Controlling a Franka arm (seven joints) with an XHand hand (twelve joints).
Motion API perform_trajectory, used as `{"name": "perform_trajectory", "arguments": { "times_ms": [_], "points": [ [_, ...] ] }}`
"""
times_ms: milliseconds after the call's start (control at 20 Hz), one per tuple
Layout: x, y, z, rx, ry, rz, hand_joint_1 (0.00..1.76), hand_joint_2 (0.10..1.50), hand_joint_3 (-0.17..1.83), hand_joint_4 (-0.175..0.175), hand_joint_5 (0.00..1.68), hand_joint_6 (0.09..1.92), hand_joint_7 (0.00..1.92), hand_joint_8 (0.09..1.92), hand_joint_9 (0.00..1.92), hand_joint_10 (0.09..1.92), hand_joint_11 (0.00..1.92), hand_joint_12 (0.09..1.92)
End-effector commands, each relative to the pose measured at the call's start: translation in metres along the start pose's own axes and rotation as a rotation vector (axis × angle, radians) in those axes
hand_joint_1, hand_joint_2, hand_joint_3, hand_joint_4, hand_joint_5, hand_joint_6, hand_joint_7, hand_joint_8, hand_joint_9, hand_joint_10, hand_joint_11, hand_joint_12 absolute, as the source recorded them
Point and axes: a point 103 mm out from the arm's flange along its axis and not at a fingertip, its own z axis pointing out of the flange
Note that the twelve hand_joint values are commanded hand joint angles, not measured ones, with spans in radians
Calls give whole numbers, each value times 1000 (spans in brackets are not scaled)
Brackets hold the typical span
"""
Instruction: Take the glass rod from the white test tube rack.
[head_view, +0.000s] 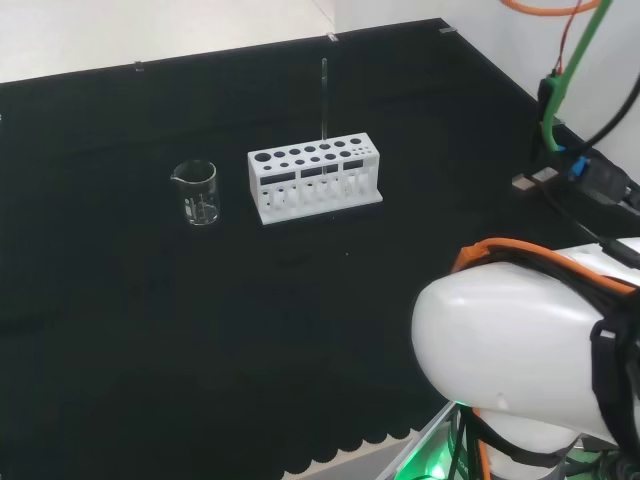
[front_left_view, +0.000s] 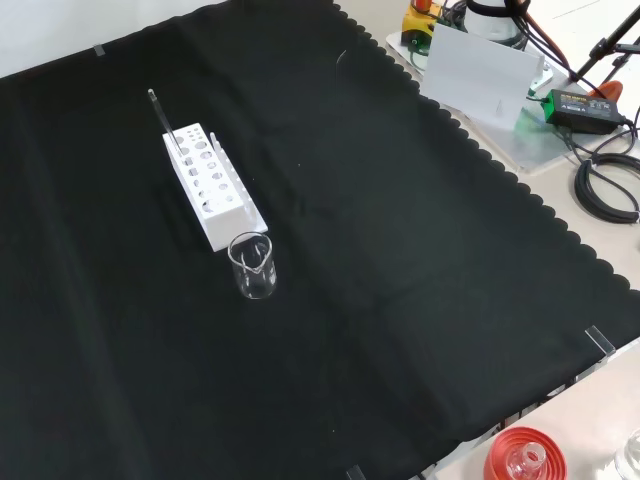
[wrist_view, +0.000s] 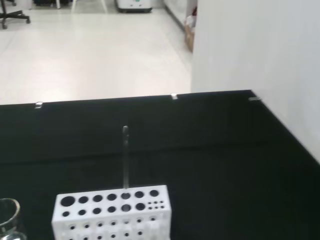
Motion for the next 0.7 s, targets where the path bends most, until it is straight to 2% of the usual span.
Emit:
{"name": "perform_trajectory", "arguments": {
  "times_ms": [50,200,500,700],
  "points": [
    [-2,-5,-2,14,-72,24,529,869,450,-3,152,87,0,504,0,800,0,1007],
    [-3,-6,-1,16,-51,27,527,872,442,-2,159,87,0,526,0,833,0,1069],
    [-17,-8,2,21,-17,43,520,873,443,-2,168,87,0,601,46,916,0,1383],
    [-16,-1,2,39,9,25,517,868,459,-6,179,87,14,710,137,947,40,1487]
  ]
}}
